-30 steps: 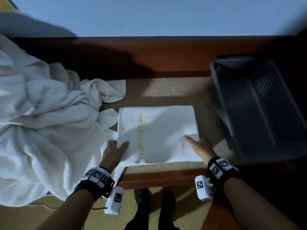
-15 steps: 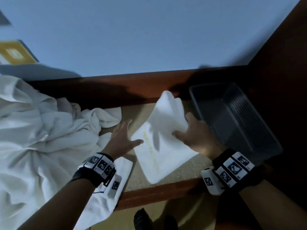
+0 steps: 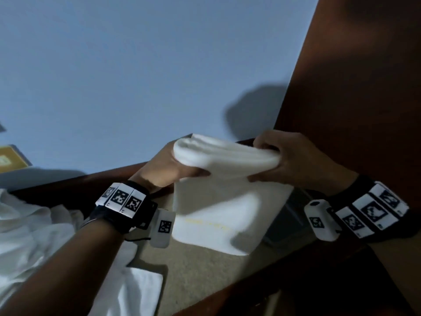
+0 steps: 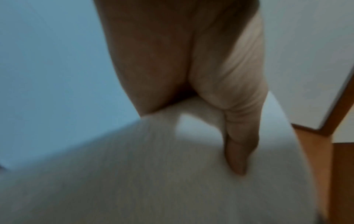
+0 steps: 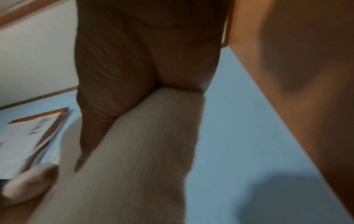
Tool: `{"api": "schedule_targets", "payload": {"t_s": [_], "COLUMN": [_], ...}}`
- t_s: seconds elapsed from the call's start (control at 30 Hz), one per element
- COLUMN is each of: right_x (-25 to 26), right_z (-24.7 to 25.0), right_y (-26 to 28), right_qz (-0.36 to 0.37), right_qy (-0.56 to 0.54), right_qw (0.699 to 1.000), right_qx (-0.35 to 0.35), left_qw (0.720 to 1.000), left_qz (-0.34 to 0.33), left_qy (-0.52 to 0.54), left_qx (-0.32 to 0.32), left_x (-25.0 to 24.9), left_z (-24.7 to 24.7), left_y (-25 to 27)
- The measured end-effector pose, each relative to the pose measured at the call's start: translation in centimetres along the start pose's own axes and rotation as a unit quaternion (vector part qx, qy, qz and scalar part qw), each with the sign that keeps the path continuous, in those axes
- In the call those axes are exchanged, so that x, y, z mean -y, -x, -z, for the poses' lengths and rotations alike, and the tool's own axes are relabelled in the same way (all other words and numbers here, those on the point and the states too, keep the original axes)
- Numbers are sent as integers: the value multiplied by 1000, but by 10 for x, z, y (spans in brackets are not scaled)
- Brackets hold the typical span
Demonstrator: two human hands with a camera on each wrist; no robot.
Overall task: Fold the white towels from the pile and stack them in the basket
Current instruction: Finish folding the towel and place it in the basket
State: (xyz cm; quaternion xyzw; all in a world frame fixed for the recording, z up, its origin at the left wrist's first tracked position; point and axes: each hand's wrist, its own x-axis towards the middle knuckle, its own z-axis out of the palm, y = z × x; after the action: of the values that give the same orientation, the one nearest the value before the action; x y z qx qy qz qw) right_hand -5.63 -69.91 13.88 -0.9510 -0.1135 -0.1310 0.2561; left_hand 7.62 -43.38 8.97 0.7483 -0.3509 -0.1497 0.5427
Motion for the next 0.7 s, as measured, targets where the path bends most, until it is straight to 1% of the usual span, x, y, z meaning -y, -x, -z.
{"api": "schedule_targets", "payload": {"t_s": [0.07, 0.13, 0.2, 0.23, 0.27, 0.3, 0.33, 0.4, 0.43, 0.47, 0.53, 0.6, 0.7], "right_x": [-12, -26, -35, -40, -41, -44, -45, -54, -59, -66, -84, -105, -145], "right_z": [9, 5, -6, -14, -22, -33, -45, -71, -81, -87, -89, -82, -70], "right_y": [11, 29, 49, 60, 69, 78, 83, 95, 100, 104, 109, 113, 118], "right_qz": [-43, -98, -128, -134, -132, -132, -138, -187, -215, -242, -276, -306, -354], "right_qy": [-25, -97, -233, -303, -363, -400, -414, -390, -381, -386, -395, -387, -351], "right_qw": [996, 978, 936, 911, 890, 879, 879, 890, 889, 880, 862, 850, 846], "right_qx": [-77, -160, -229, -245, -242, -224, -193, -143, -131, -132, -156, -185, -188], "left_qw": [997, 994, 991, 990, 988, 986, 985, 983, 981, 979, 976, 975, 963], "left_qz": [-47, -79, -106, -115, -124, -132, -136, -146, -148, -146, -126, -88, -12], "left_qy": [66, 77, 77, 82, 91, 98, 103, 115, 127, 140, 172, 193, 234], "left_qx": [-4, -10, -10, -7, -3, 0, -2, -9, -10, -13, -35, -70, -137], "left_x": [-27, -49, -68, -77, -85, -91, -96, -103, -102, -99, -88, -69, -25], "left_z": [-9, -18, -24, -26, -28, -31, -32, -37, -40, -43, -49, -57, -76], "left_y": [-2, -8, -14, -16, -19, -22, -26, -38, -46, -54, -71, -89, -119]}}
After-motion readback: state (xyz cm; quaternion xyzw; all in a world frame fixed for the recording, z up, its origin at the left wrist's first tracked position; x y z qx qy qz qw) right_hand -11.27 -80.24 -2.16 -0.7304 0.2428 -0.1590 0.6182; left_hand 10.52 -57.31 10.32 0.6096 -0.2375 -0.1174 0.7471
